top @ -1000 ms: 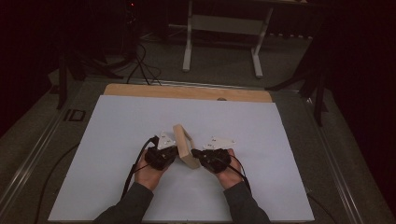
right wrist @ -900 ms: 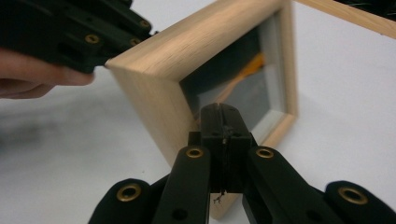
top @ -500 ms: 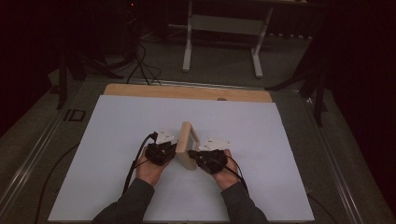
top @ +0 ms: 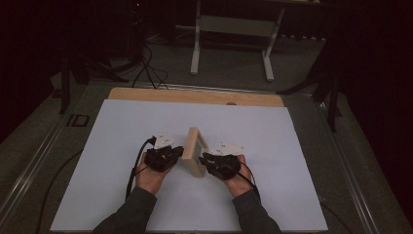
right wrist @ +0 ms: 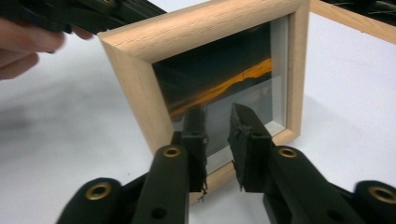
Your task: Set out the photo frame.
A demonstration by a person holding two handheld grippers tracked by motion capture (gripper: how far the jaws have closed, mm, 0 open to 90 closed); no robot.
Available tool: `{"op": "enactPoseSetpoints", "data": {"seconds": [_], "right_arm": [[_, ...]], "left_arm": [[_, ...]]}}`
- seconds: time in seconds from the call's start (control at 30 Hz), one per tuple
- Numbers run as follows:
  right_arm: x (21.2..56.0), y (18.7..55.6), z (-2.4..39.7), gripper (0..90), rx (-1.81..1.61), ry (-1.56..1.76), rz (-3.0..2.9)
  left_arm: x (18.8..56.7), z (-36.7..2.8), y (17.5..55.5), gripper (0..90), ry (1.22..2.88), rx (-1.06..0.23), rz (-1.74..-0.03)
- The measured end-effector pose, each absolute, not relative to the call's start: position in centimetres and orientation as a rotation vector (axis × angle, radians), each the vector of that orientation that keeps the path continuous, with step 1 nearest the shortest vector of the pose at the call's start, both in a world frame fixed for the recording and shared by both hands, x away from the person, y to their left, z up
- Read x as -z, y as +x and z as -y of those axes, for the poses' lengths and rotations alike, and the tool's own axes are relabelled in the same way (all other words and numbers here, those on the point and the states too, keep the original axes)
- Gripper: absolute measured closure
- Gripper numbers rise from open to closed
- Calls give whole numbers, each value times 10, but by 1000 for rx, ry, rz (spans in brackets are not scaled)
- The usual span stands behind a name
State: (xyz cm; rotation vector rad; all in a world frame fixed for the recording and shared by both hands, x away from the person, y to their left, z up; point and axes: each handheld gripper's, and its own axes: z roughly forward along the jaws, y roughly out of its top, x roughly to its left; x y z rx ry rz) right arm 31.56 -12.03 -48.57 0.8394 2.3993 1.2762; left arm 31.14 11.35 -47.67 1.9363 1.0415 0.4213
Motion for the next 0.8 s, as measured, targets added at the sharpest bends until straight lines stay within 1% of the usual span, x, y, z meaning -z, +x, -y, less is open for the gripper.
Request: {"op": "enactPoseSetpoints", "data": {"seconds": [0.17, 0.33, 0.57, 0.7, 0.8], "right_arm": [[485, 316, 122, 653, -1283, 846, -2389], [485, 317, 125, 609, -1282, 864, -2384], [484, 319, 129, 584, -1293, 886, -2365], [483, 320, 131, 575, -1295, 895, -2360], [483, 321, 132, 571, -1296, 897, -2357]], "left_arm": [[471, -121, 309, 797, 1907, -439, -1063], [465, -127, 306, 738, 1892, -421, -1047], [454, -132, 303, 609, 1858, -409, -1046], [449, -133, 302, 562, 1848, -404, -1043], [446, -131, 299, 522, 1846, -422, -1034]]}}
